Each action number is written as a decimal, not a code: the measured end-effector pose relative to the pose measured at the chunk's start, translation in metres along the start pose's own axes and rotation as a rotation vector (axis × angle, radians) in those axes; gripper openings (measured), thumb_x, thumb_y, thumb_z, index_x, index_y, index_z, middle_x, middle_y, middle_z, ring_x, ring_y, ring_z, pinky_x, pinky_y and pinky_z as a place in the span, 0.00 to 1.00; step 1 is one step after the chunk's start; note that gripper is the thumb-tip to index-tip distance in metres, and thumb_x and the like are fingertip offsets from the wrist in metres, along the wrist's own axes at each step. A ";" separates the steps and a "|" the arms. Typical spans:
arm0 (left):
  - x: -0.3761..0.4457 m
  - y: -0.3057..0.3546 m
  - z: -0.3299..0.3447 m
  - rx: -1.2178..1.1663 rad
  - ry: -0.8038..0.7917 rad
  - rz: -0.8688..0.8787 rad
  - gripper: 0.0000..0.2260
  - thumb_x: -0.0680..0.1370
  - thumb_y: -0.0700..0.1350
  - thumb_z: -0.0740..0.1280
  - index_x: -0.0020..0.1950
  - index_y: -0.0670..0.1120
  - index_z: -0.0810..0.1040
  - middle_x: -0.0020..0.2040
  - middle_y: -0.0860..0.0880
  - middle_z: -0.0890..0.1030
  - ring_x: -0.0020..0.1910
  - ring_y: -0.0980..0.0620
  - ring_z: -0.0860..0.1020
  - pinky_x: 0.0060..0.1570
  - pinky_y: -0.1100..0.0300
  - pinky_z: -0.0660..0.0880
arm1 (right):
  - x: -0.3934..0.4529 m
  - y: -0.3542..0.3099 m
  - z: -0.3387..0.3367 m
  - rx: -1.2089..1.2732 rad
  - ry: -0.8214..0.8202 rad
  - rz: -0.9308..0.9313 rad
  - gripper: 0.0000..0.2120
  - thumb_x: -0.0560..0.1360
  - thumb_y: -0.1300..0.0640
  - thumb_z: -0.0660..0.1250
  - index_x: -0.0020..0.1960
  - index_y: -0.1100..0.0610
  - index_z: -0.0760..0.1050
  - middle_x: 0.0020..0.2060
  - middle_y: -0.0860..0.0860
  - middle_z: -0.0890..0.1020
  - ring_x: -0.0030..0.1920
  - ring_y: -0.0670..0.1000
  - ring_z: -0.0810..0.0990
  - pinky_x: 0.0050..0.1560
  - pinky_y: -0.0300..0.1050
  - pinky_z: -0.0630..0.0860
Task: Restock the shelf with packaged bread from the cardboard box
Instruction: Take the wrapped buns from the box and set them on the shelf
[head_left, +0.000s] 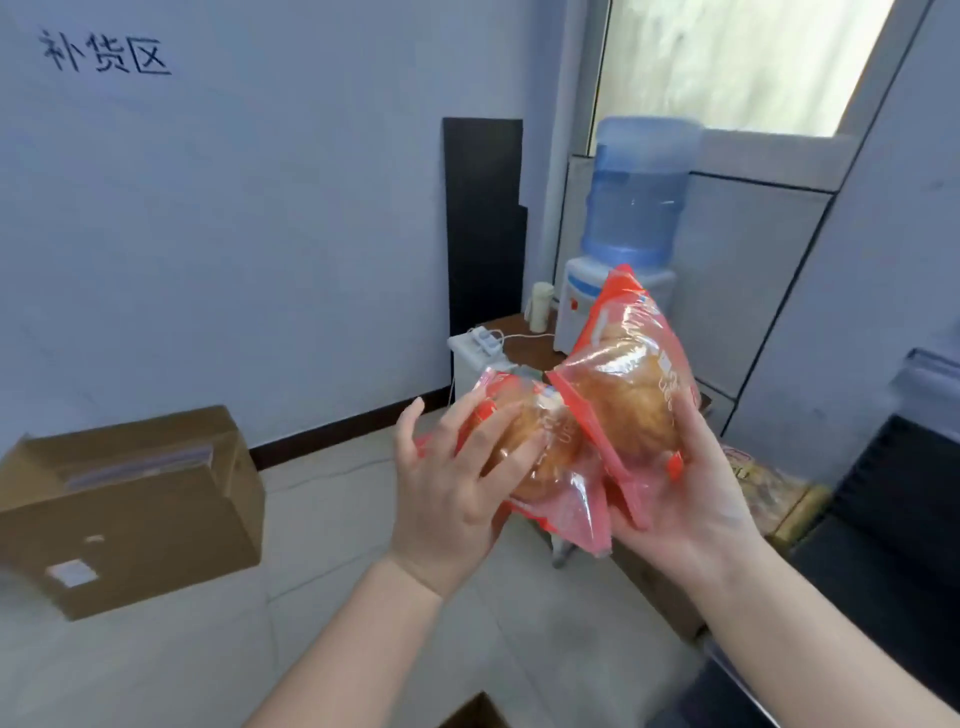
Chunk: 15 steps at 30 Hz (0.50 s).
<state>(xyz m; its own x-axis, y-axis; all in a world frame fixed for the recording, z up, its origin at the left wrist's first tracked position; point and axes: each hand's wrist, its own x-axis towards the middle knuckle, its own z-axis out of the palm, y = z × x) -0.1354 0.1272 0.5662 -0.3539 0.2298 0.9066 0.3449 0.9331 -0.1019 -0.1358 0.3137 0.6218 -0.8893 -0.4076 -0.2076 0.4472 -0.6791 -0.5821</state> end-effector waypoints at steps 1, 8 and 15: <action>0.010 0.014 -0.007 -0.013 -0.015 -0.013 0.28 0.66 0.41 0.74 0.62 0.57 0.70 0.64 0.51 0.70 0.64 0.44 0.69 0.61 0.37 0.62 | -0.014 -0.008 -0.001 0.022 0.016 -0.047 0.40 0.41 0.47 0.84 0.51 0.59 0.84 0.55 0.58 0.83 0.52 0.60 0.83 0.51 0.64 0.78; 0.071 0.089 -0.075 -0.597 -0.219 -0.190 0.33 0.65 0.61 0.69 0.68 0.65 0.63 0.75 0.60 0.53 0.74 0.53 0.56 0.69 0.58 0.59 | -0.096 -0.063 -0.004 -0.019 0.039 -0.308 0.53 0.38 0.43 0.84 0.62 0.56 0.76 0.56 0.57 0.83 0.55 0.58 0.82 0.57 0.57 0.77; 0.147 0.096 -0.092 -1.504 -0.641 -0.911 0.27 0.61 0.56 0.70 0.59 0.63 0.69 0.61 0.51 0.75 0.47 0.52 0.79 0.42 0.58 0.73 | -0.168 -0.087 0.005 -0.214 -0.015 -0.432 0.40 0.38 0.45 0.84 0.49 0.55 0.83 0.47 0.56 0.86 0.43 0.55 0.86 0.34 0.49 0.81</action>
<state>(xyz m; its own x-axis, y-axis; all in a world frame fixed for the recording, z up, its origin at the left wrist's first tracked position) -0.0739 0.2247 0.7271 -0.9539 0.2539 0.1600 0.1390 -0.0986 0.9854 -0.0252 0.4384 0.7114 -0.9871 -0.1257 0.0988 0.0063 -0.6482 -0.7614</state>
